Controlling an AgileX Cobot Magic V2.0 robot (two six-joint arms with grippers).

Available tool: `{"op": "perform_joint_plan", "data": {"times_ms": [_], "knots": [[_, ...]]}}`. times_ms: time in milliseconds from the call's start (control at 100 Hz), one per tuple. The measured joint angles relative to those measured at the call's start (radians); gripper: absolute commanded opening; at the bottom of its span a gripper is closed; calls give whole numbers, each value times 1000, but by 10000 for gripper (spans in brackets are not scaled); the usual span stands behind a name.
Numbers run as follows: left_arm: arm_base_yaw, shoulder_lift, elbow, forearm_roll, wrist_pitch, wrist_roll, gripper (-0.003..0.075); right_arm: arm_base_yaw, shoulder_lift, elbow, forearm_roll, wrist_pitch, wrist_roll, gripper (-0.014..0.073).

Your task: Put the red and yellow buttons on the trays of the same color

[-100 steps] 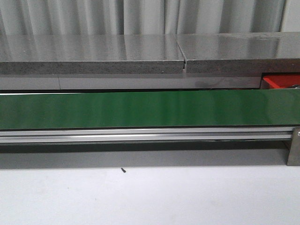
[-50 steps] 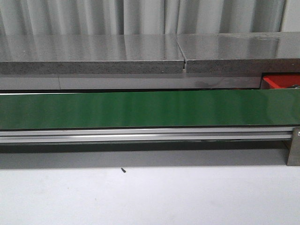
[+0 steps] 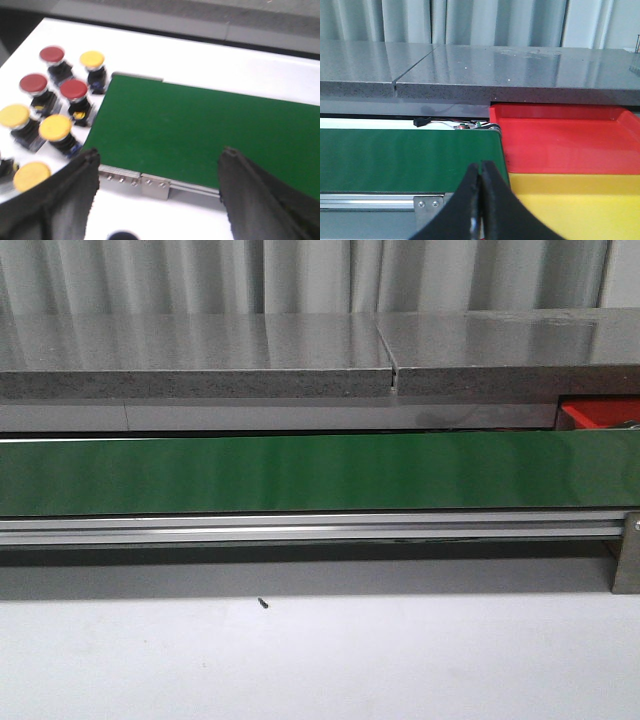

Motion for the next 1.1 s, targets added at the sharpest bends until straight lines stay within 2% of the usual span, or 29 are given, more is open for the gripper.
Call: {"op": "perform_joint_plan", "data": {"times_ms": [140,380,750,1100], "knots": [[113,99,-98,-28,159,-8,492,0,0,0,0,0,0,-114],[216,275,-239,-36,374,-8,492,0,0,0,0,0,0,-114],[352,546,-378,-36,504,-11,481,0,0,0,0,0,0,-114],[367,785,-476,-31,517,-47,472,0,0,0,0,0,0,-114]]}}
